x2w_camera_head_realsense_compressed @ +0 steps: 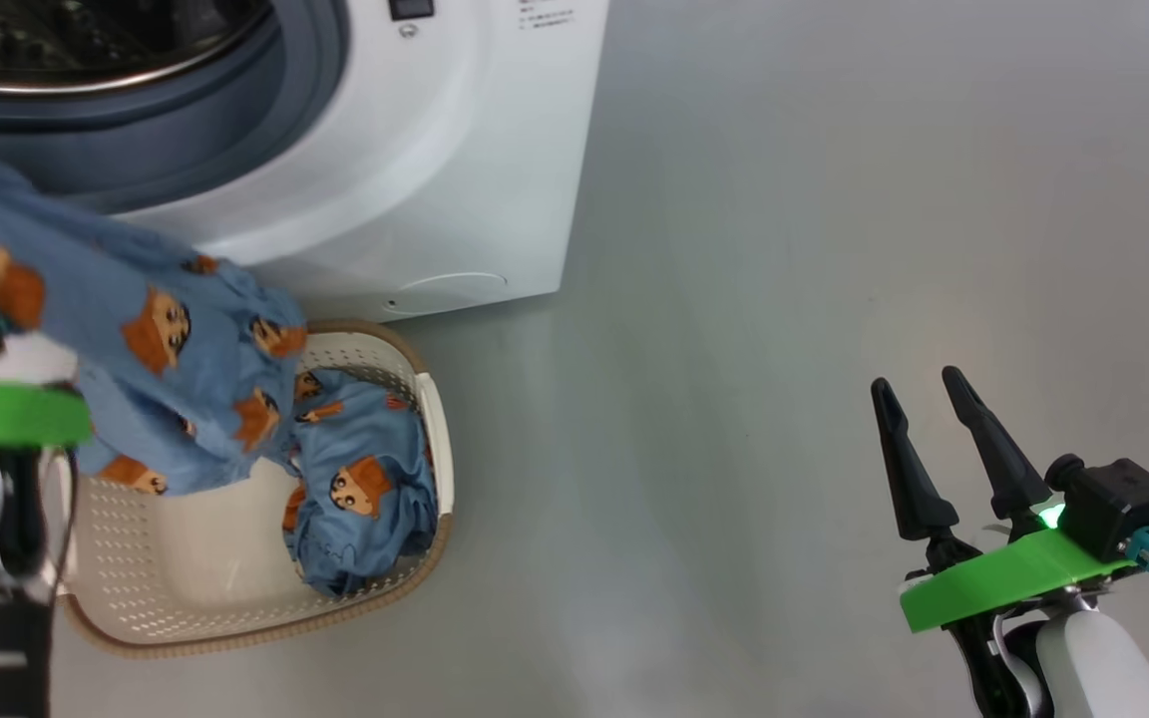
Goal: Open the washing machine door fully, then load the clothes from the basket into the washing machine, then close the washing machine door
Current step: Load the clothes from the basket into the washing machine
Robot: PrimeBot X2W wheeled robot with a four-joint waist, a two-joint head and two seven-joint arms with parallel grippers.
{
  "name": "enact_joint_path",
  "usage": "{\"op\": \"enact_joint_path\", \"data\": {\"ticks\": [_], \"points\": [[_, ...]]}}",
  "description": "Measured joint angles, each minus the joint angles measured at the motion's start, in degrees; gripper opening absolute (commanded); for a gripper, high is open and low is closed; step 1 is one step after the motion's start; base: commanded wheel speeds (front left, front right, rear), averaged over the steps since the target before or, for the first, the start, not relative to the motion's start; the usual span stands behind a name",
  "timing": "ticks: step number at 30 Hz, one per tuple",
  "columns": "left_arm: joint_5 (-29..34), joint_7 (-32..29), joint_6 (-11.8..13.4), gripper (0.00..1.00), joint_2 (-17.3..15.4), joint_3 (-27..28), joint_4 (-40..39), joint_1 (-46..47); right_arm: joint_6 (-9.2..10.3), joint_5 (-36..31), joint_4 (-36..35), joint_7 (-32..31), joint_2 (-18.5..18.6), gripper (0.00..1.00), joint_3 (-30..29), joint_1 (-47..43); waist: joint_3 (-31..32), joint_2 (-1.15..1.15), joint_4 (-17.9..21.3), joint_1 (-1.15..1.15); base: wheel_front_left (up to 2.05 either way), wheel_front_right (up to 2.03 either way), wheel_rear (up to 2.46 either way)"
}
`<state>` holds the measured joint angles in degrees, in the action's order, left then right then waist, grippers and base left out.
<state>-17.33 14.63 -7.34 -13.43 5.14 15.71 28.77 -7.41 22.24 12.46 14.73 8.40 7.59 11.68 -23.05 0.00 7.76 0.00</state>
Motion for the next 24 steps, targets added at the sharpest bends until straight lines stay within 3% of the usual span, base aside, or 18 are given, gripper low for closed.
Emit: {"op": "enact_joint_path", "data": {"ticks": [16, 24], "points": [[1.09, 0.02, 0.00, 0.00, -5.16, -2.04, 19.31, 23.42, 0.00, 0.00, -0.32, 0.00, -1.11, 1.00, 1.01, 2.05, -4.39, 0.00, 3.94, 0.00, 0.00, 0.00, 0.00], [4.72, 0.07, 0.59, 0.00, -7.14, -3.99, 34.88, 32.77, 0.00, 0.00, -1.01, 0.00, -1.98, 1.00, 1.97, 3.39, -6.71, 0.00, 6.26, 0.00, 0.00, 0.00, 0.00]]}}
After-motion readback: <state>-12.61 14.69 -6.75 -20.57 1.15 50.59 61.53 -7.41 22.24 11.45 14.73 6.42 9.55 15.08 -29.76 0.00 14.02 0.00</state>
